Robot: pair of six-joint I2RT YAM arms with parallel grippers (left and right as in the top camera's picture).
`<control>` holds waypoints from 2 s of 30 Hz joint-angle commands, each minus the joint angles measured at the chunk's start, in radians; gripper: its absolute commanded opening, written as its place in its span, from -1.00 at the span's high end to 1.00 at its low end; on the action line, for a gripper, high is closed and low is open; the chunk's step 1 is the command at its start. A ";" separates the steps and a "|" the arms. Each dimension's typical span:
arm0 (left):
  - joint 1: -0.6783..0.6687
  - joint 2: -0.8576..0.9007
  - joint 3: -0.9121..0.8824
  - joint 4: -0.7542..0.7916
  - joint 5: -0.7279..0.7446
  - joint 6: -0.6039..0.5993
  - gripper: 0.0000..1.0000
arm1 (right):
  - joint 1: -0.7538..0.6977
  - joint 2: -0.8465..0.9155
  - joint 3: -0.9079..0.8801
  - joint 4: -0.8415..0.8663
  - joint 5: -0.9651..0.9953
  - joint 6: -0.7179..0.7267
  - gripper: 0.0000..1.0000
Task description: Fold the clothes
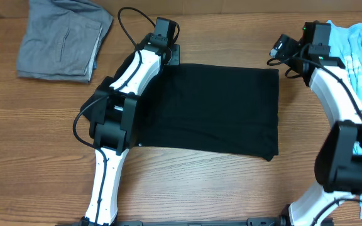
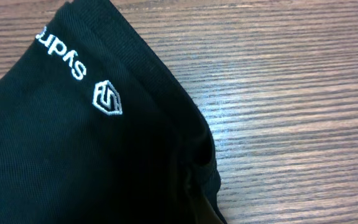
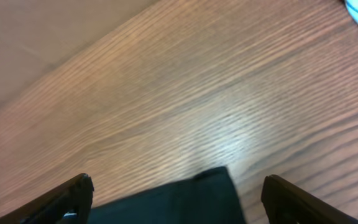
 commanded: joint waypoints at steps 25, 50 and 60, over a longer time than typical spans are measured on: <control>-0.001 0.011 0.017 -0.032 -0.017 -0.011 0.77 | 0.034 0.322 0.087 -0.045 0.047 -0.096 -0.12; 0.001 -0.227 0.032 -0.380 -0.250 -0.039 0.92 | 0.028 0.126 0.089 -0.332 0.106 0.173 0.93; 0.001 -0.243 0.032 -0.648 -0.271 -0.064 0.85 | 0.028 0.018 0.089 -0.508 0.049 0.221 0.92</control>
